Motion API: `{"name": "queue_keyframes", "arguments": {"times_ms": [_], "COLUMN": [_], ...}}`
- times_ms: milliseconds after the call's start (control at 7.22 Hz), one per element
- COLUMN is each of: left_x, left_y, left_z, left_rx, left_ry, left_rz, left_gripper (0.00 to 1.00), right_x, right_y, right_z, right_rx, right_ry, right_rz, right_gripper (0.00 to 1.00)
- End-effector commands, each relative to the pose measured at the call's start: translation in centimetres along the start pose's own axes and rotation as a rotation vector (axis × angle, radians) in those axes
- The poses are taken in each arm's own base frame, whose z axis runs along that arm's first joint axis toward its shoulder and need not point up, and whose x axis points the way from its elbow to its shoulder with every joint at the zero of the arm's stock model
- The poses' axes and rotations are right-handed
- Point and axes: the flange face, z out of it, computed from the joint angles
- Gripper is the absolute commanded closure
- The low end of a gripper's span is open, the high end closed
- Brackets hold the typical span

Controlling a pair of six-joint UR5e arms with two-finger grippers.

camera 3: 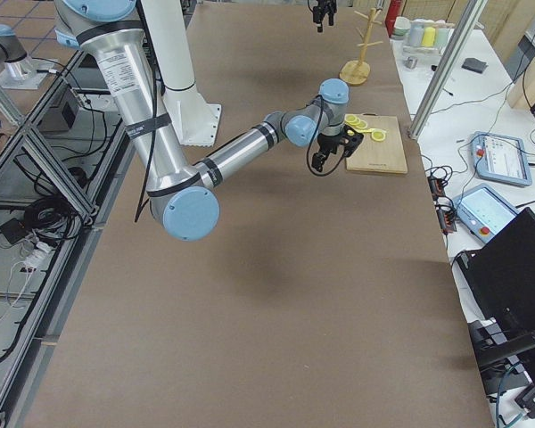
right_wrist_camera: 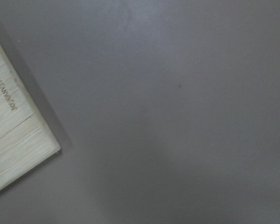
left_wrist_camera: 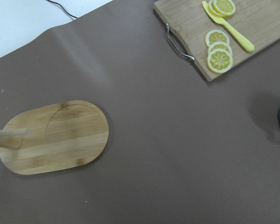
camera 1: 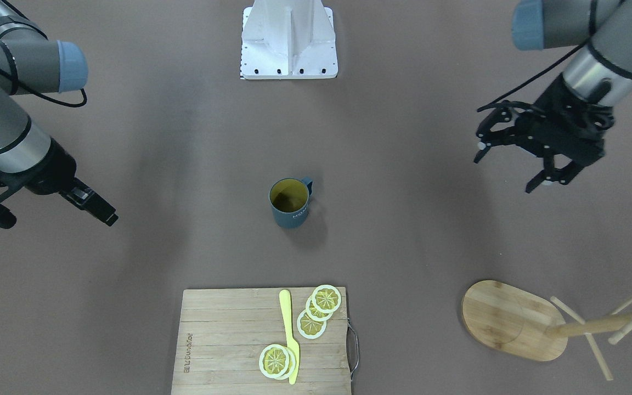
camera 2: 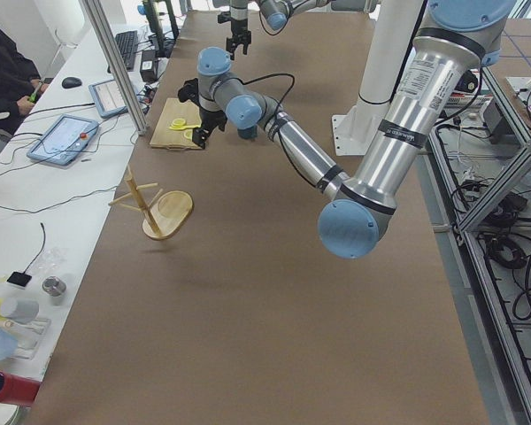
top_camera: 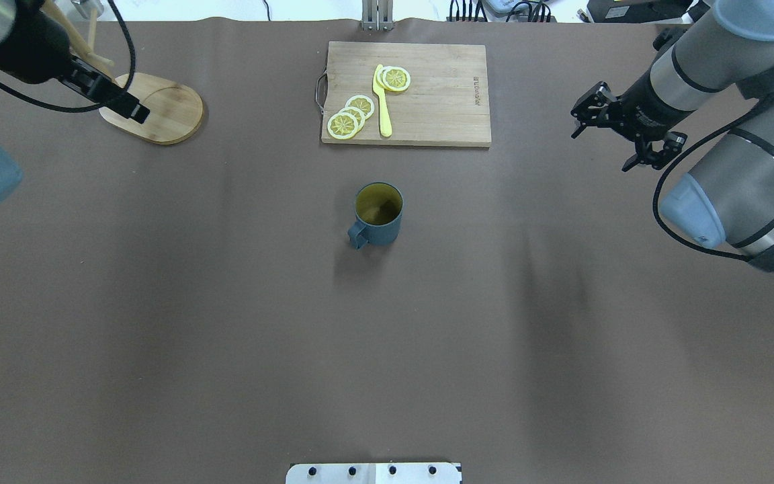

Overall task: Hang cup on storage rack
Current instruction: 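Withdraw the right arm while the left arm reaches toward the mug, then grasp the blue mug by its handle with the left gripper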

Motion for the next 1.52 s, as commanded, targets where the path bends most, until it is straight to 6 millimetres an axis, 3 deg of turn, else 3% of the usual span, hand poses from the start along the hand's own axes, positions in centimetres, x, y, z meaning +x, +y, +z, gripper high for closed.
{"name": "queue_keyframes", "arguments": {"times_ms": [0, 277, 554, 831, 970, 1385], "left_x": [7.6, 11.7, 18.0, 23.1, 24.4, 27.7], "left_y": [1.0, 2.5, 5.5, 8.9, 9.6, 6.6], "left_z": [6.6, 10.8, 15.6, 19.7, 20.5, 23.1], "left_rx": [0.125, 0.191, 0.191, 0.246, 0.264, 0.284], "left_ry": [0.017, 0.026, 0.050, 0.078, 0.078, 0.062], "left_rz": [0.000, 0.004, 0.066, 0.053, 0.058, 0.064], "left_gripper": [0.08, 0.07, 0.06, 0.07, 0.07, 0.07], "right_x": [3.1, 3.9, 4.0, 3.8, 3.7, 3.6], "right_y": [-4.7, -6.1, -6.1, -6.0, -5.9, -5.7], "right_z": [-0.2, -0.4, -0.2, -0.2, -0.3, -0.5], "right_rx": [-0.008, -0.002, -0.005, -0.009, -0.010, -0.013], "right_ry": [0.023, 0.027, 0.028, 0.025, 0.022, 0.016], "right_rz": [-0.026, -0.028, -0.026, -0.031, -0.031, -0.033], "right_gripper": [0.00, 0.00, 0.00, 0.00, 0.00, 0.00]}}
